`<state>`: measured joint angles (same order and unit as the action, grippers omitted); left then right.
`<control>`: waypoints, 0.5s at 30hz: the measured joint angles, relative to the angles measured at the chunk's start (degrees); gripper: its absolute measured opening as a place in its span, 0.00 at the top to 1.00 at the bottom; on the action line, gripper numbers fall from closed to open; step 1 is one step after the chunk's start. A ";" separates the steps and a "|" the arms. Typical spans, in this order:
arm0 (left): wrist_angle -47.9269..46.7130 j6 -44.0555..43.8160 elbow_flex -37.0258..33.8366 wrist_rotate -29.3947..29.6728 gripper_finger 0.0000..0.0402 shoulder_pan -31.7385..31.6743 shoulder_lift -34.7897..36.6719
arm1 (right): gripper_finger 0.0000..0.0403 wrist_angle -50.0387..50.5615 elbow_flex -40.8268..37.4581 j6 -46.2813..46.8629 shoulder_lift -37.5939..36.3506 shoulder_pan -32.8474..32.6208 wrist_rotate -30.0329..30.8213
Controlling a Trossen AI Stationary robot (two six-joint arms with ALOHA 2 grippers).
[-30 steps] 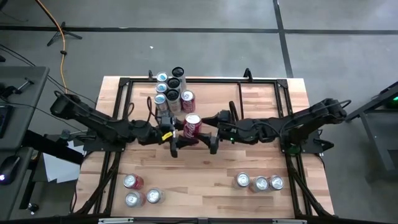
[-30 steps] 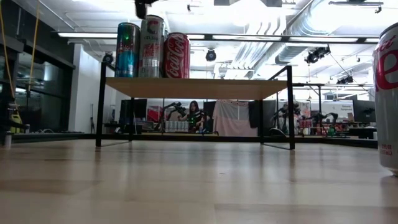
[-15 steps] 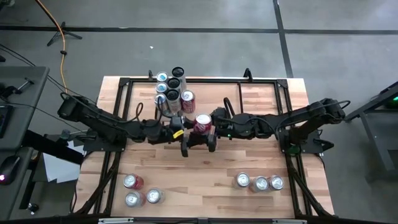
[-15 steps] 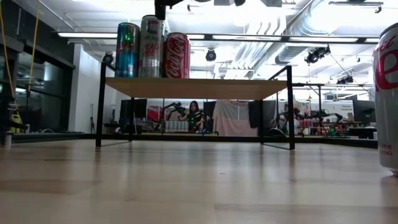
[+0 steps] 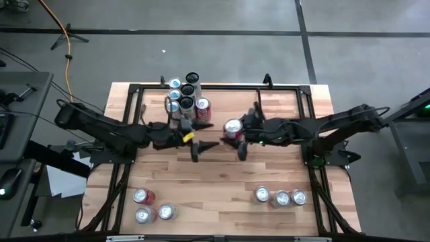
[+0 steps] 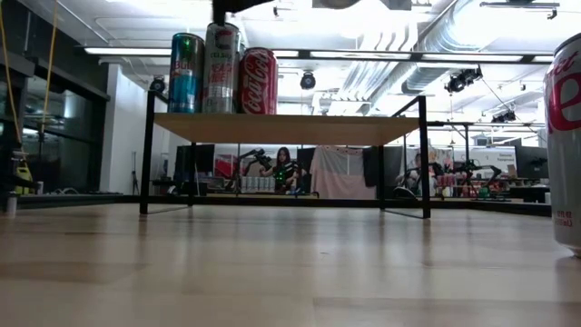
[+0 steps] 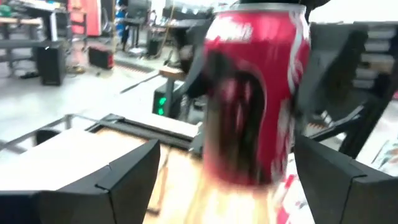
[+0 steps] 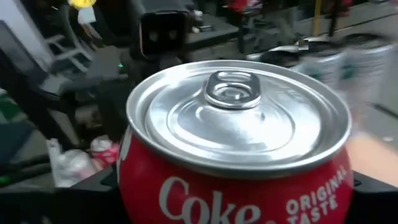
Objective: Place canned beverage on shelf
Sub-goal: Put the right red-white soda can aligned with the other red-white soda can on the shelf
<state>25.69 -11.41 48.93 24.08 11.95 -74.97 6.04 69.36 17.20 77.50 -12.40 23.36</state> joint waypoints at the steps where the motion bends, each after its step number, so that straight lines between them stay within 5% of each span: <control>1: -2.72 0.00 -0.02 0.24 0.24 -0.32 1.77 | 0.30 1.99 0.00 -0.54 -1.54 0.00 0.90; 9: -15.64 -0.40 -0.07 8.98 0.24 -0.79 17.79 | 0.30 15.44 -0.16 -0.78 -5.86 -0.13 6.40; 15: -14.65 -0.36 -0.02 10.10 0.24 -0.62 27.18 | 0.30 -7.19 -15.99 -2.35 -5.32 1.84 6.00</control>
<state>11.04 -11.77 48.90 34.17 11.33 -47.79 -1.15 53.38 14.85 72.18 -10.57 29.36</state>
